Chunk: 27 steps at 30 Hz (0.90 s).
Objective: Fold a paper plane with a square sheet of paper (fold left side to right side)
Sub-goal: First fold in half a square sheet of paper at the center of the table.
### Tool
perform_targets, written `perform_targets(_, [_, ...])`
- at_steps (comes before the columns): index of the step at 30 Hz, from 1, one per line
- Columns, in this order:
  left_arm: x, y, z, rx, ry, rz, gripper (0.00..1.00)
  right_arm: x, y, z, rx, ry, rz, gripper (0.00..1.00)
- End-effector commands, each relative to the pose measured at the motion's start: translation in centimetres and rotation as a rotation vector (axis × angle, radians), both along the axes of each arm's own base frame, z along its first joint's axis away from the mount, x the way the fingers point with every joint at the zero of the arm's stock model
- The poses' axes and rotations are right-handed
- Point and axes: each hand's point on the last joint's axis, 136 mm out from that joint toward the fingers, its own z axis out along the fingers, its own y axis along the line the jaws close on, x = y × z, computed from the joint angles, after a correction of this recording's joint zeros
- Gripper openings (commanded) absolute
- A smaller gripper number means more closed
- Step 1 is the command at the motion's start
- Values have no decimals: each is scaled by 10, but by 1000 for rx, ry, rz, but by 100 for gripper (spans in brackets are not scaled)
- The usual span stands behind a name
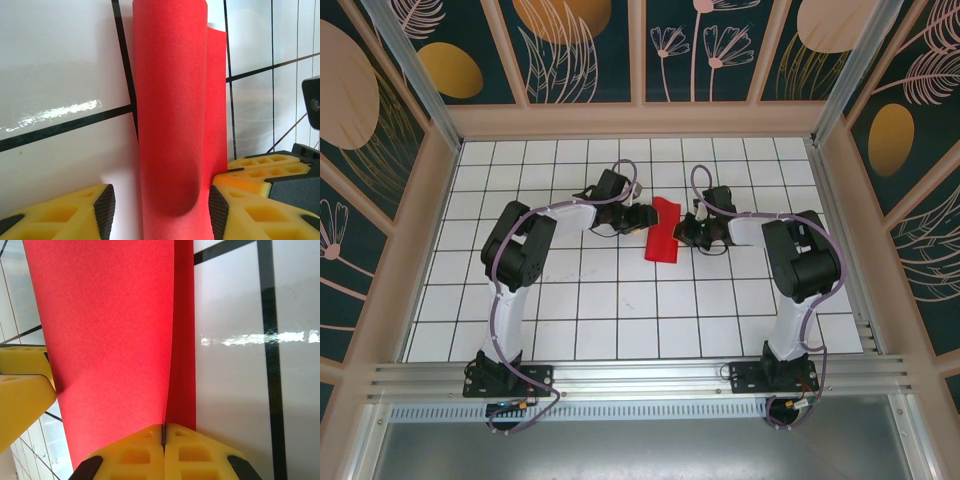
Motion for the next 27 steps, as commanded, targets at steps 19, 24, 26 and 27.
perform_targets(19, [-10, 2, -44, 124, 48, -16, 44, 4, -10, 0, -46, -20, -6, 21])
perform_targets(24, [-11, 4, -48, 133, 54, -18, 44, 6, -19, 14, -63, -52, -26, 32])
perform_targets(26, [-11, 4, -50, 134, 56, -18, 43, 6, -25, 21, -66, -64, -36, 33])
perform_targets(27, [-12, 4, -50, 136, 56, -19, 43, 7, -28, 24, -68, -72, -43, 34])
